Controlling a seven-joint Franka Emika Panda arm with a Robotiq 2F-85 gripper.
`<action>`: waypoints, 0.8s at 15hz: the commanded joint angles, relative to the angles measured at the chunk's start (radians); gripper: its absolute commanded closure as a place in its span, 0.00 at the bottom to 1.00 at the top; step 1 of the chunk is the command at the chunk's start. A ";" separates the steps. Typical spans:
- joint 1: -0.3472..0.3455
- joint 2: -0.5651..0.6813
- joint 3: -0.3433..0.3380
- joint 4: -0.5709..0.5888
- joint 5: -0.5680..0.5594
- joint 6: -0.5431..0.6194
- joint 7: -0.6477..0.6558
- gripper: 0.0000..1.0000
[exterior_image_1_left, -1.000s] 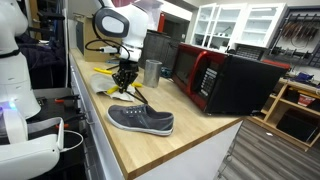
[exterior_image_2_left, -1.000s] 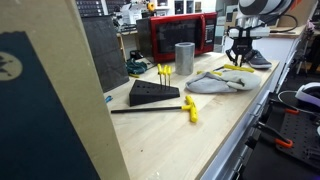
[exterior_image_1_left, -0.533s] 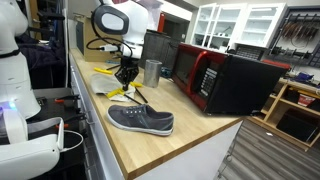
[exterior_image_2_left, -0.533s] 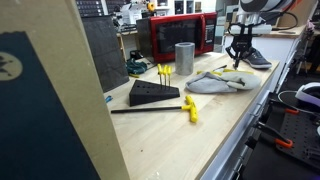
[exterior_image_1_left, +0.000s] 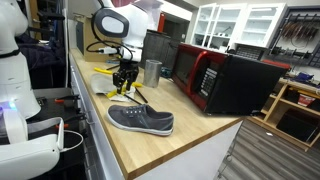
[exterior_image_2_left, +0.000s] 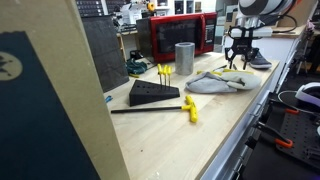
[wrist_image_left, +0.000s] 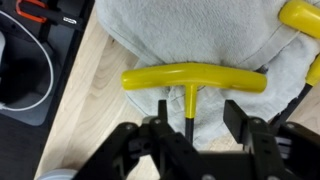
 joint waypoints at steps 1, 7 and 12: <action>-0.003 0.042 0.002 -0.003 -0.022 0.055 -0.002 0.57; 0.001 0.058 -0.004 -0.009 -0.052 0.121 0.000 0.85; 0.005 0.038 -0.008 -0.014 -0.022 0.109 -0.027 0.97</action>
